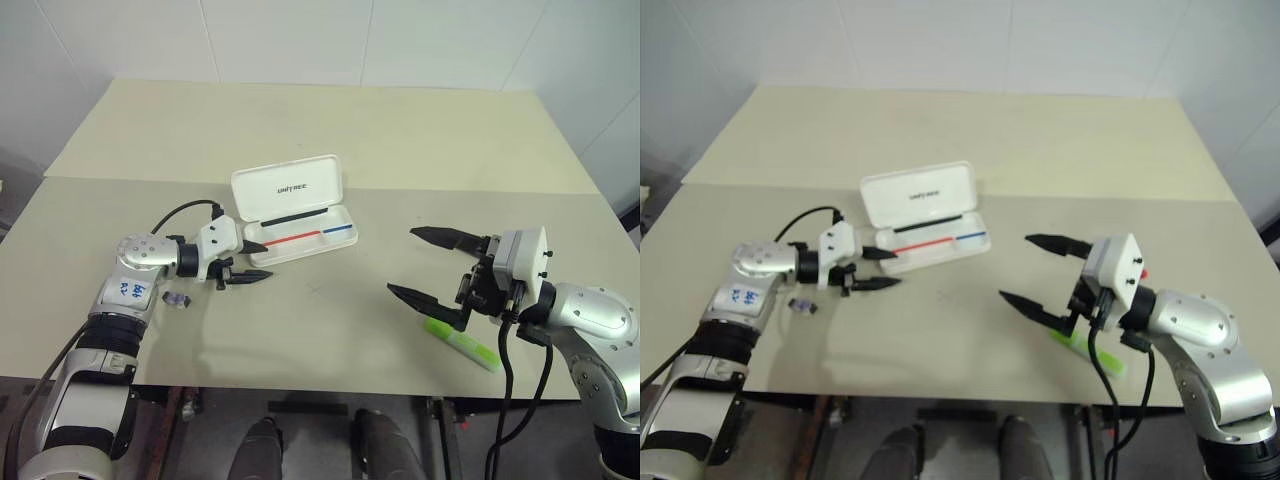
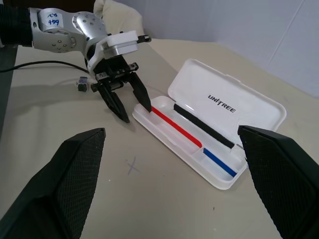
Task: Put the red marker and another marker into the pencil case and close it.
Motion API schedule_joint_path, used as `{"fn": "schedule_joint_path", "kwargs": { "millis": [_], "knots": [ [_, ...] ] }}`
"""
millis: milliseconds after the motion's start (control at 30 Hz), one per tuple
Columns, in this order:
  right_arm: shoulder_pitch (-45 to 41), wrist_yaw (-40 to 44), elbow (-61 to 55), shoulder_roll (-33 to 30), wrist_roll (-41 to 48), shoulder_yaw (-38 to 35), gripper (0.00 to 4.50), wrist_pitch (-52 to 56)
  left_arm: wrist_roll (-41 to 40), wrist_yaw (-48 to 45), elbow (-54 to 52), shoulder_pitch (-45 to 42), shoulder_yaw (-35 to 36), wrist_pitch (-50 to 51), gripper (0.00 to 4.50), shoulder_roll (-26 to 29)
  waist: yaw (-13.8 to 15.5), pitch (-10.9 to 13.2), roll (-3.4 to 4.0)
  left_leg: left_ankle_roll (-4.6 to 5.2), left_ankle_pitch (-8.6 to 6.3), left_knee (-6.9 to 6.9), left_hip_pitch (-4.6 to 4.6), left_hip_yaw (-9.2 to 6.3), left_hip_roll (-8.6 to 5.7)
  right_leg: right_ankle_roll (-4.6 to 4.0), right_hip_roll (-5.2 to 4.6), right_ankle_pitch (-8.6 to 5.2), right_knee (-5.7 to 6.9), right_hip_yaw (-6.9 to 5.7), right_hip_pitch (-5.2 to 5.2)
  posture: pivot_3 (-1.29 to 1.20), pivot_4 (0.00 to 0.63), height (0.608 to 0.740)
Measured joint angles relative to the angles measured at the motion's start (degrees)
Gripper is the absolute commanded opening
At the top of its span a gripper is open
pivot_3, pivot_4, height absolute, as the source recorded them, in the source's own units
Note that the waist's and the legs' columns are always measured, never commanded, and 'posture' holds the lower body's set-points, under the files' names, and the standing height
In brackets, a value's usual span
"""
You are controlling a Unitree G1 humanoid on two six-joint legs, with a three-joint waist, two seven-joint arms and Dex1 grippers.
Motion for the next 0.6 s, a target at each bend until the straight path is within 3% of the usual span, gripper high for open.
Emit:
{"fn": "schedule_joint_path", "kwargs": {
  "millis": [200,300,500,600],
  "knots": [
    [-1.6,-1.4,-1.2,0.8,0.0,0.1,4.5,0.0,1.9,-1.0,2.3,-2.8,-2.2,0.5,2.51,-0.1,0.0,0.0,0.0,0.0,0.0,0.0,0.01,0.0,0.0,0.0,0.0,0.0,0.02,0.0,0.0,0.0,0.15,0.74],
    [-1.8,-2.2,-1.2,1.2,-0.1,0.3,4.5,0.0,2.5,-1.0,4.1,-4.0,-2.5,0.4,1.94,-0.2,-0.1,0.0,0.0,0.0,0.0,0.0,0.03,0.0,0.0,0.0,0.01,0.0,0.03,0.0,0.0,0.0,0.15,0.74],
    [-3.1,-3.3,-1.7,1.7,-0.1,1.5,4.5,0.0,3.9,-1.4,6.6,-6.0,-3.8,-1.4,0.03,-0.6,0.0,0.0,0.0,0.0,0.0,0.01,0.03,0.0,0.0,0.0,0.01,0.0,0.06,0.0,0.0,0.0,0.15,0.74],
    [-3.8,-3.6,-1.9,1.7,-0.1,1.7,4.5,0.0,4.2,-1.8,8.4,-6.9,-4.4,-2.6,0.03,-0.7,0.0,0.0,0.0,0.02,0.05,0.02,0.07,0.0,0.0,-0.01,0.01,0.0,0.15,0.0,0.0,0.0,0.15,0.74]
  ]
}}
